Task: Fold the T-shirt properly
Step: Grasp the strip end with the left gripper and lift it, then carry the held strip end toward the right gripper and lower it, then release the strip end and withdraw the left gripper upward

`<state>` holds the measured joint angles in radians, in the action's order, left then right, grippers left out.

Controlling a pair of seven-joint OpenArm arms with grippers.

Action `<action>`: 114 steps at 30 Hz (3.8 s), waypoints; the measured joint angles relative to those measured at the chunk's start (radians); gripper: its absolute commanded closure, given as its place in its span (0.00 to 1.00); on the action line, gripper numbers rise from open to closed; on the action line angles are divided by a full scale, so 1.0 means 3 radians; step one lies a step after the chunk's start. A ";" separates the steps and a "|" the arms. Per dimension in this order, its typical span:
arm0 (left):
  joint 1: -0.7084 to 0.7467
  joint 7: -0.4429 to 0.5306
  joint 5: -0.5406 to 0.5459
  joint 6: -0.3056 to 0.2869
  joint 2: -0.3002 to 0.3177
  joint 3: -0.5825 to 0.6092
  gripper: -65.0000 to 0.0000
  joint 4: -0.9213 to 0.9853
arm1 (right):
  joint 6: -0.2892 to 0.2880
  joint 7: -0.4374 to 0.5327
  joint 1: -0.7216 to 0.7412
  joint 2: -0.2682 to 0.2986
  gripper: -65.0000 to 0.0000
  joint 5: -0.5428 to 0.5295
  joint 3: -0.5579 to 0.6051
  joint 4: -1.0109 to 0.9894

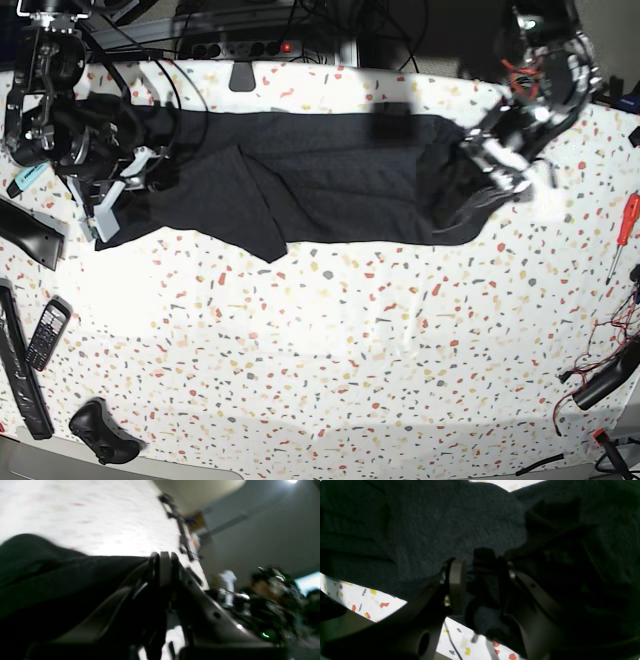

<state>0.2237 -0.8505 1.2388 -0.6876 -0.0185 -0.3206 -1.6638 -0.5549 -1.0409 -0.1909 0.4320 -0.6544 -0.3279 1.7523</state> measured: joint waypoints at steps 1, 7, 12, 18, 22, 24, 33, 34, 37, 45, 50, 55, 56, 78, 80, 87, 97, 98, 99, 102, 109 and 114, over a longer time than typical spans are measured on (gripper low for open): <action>-0.0009 0.0086 -0.0150 0.0003 -0.0036 0.0149 1.00 -0.0004 | 0.0000 0.0000 0.0001 0.0000 0.69 0.0000 0.0000 0.0001; -0.0109 0.0458 -0.1019 0.0004 -0.0290 0.1049 1.00 -0.0003 | 0.0000 0.0000 0.0008 0.0001 0.69 0.0001 0.0000 0.0001; -0.0384 0.0647 -0.1644 0.0257 -0.0393 0.1621 1.00 -0.0003 | 0.0000 0.0000 0.0008 0.0000 0.69 0.0001 0.0000 0.0000; -0.0463 0.0931 -0.2290 0.0626 -0.0393 0.2179 1.00 -0.0001 | 0.0000 0.0001 0.0008 0.0001 0.69 0.0001 0.0000 0.0001; -0.0539 0.1019 -0.2422 0.0637 -0.0380 0.2505 0.68 -0.0001 | 0.0000 0.0000 0.0025 0.0000 0.69 0.0003 0.0000 0.0000; -0.0598 0.1049 -0.2518 0.0626 -0.0390 0.2667 0.61 -0.0001 | -0.0001 -0.0001 0.0083 0.0001 0.69 0.0003 0.0000 0.0000; -0.0839 0.0720 -0.2590 0.0624 -0.0390 0.2630 0.61 -0.0003 | -0.0001 -0.0125 0.0295 0.0001 0.69 0.0005 0.0000 0.0001; -0.0863 0.0479 -0.2607 0.0623 -0.0389 0.2556 0.61 -0.0003 | -0.0001 -0.0125 0.0295 0.0001 0.69 0.0081 0.0000 0.0001; -0.0875 0.0023 -0.2607 0.0456 -0.0323 0.2303 0.61 -0.0001 | -0.0014 -0.0239 0.0285 -0.0001 0.69 0.0464 -0.0019 0.0001; -0.0532 0.0354 -0.2513 0.0423 0.0271 0.1573 0.61 -0.0001 | -0.0013 -0.0238 0.0285 -0.0001 0.69 0.0610 -0.0557 0.0004; -0.0286 0.0399 -0.2511 0.0423 0.0500 0.1448 0.61 -0.0001 | -0.0069 -0.0303 0.0248 -0.0003 0.69 0.0356 -0.0715 0.0004; -0.0202 0.0403 -0.2566 0.0423 0.0430 0.1470 0.61 -0.0001 | -0.0102 -0.0312 0.0248 -0.0013 0.69 0.0351 -0.0715 0.0004; -0.0203 0.0406 -0.2600 0.0425 0.0402 0.1470 0.61 -0.0001 | -0.0102 -0.0312 0.0248 -0.0013 0.69 0.0351 -0.0715 0.0004; -0.0374 0.0891 -0.2506 0.0596 0.0247 0.1633 1.00 -0.0001 | -0.0111 -0.0312 0.0249 -0.0018 0.69 0.0351 -0.0715 0.0004; -0.0477 0.0908 -0.2674 0.0593 0.0126 0.1848 1.00 -0.0001 | -0.0112 -0.0292 0.0251 -0.0018 0.69 0.0336 -0.0713 0.0004; -0.0855 0.1062 -0.3394 0.1008 -0.0286 0.2722 1.00 0.0116 | -0.0113 -0.0298 0.0248 -0.0018 0.69 0.0264 -0.0715 0.0004; -0.1605 0.1629 -0.3468 0.1307 -0.0388 0.3194 1.00 0.1528 | -0.0113 -0.0299 0.0249 -0.0018 0.69 0.0264 -0.0715 0.0004; -0.1672 0.1647 -0.3463 0.1311 -0.0385 0.3193 1.00 0.1598 | -0.0113 -0.0299 0.0252 -0.0019 0.69 0.0266 -0.0715 0.0004; -0.1729 0.1689 -0.3461 0.1310 -0.0379 0.3190 1.00 0.1659 | -0.0113 -0.0299 0.0253 -0.0031 0.69 0.0263 -0.0715 0.0004; -0.1859 0.1690 -0.3459 0.1312 -0.0371 0.3190 1.00 0.1723 | -0.0113 -0.0298 0.0261 -0.0069 0.69 0.0221 -0.0715 0.0004; -0.2008 0.1698 -0.3457 0.1311 -0.0380 0.3193 0.80 0.1723 | -0.0113 -0.0299 0.0258 -0.0086 0.69 0.0098 -0.0715 0.0004; -0.2001 0.1684 -0.3288 0.1300 -0.0383 0.3194 0.64 0.1723 | -0.0113 -0.0300 0.0258 -0.0086 0.69 0.0100 -0.0715 0.0004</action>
<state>-0.3767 -0.3454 0.2523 -0.2977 -0.1333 0.6376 -1.1469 -0.5888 -1.1309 -0.1135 0.4061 -0.6243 -0.5423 1.7535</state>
